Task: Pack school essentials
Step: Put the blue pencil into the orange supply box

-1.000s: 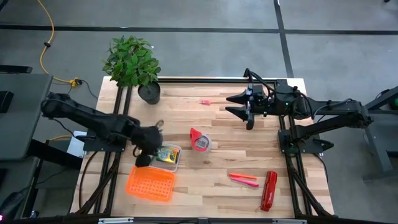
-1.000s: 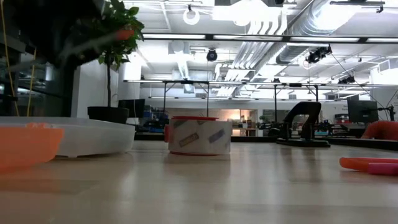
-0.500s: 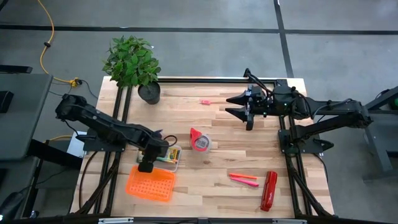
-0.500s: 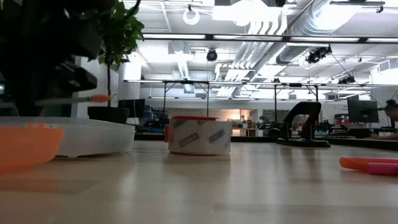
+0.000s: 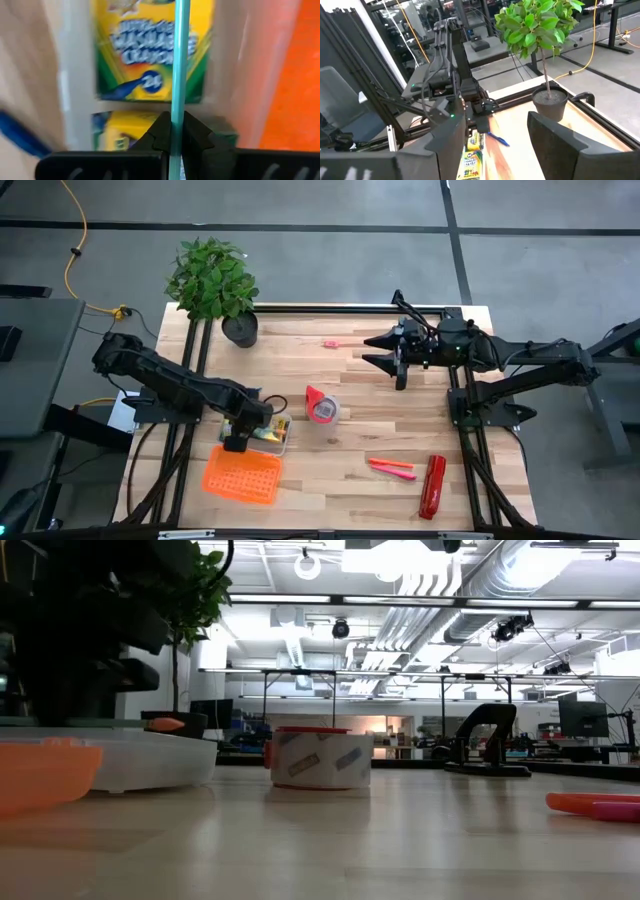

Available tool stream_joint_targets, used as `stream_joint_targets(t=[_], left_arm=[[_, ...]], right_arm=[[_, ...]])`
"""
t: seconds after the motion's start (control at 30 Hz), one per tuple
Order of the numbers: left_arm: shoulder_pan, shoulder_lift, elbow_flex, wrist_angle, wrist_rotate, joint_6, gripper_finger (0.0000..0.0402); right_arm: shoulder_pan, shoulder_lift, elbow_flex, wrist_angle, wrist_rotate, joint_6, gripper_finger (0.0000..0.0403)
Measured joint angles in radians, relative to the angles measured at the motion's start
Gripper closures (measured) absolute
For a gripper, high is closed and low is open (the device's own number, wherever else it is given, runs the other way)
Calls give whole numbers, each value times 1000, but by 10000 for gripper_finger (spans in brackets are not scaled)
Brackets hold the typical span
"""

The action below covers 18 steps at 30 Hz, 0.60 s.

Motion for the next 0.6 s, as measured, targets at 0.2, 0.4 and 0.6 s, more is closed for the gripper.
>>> stream_joint_targets(t=[0.2, 0.4, 0.6], left_arm=[[92, 0, 0, -10, -13, 130, 397], [135, 0, 0, 7, -13, 183, 397], [136, 0, 0, 31, -7, 202, 397]], right_arm=[[0, 0, 0, -7, 9, 16, 195], [0, 0, 0, -23, 24, 19, 195], [0, 0, 0, -25, 24, 19, 195]])
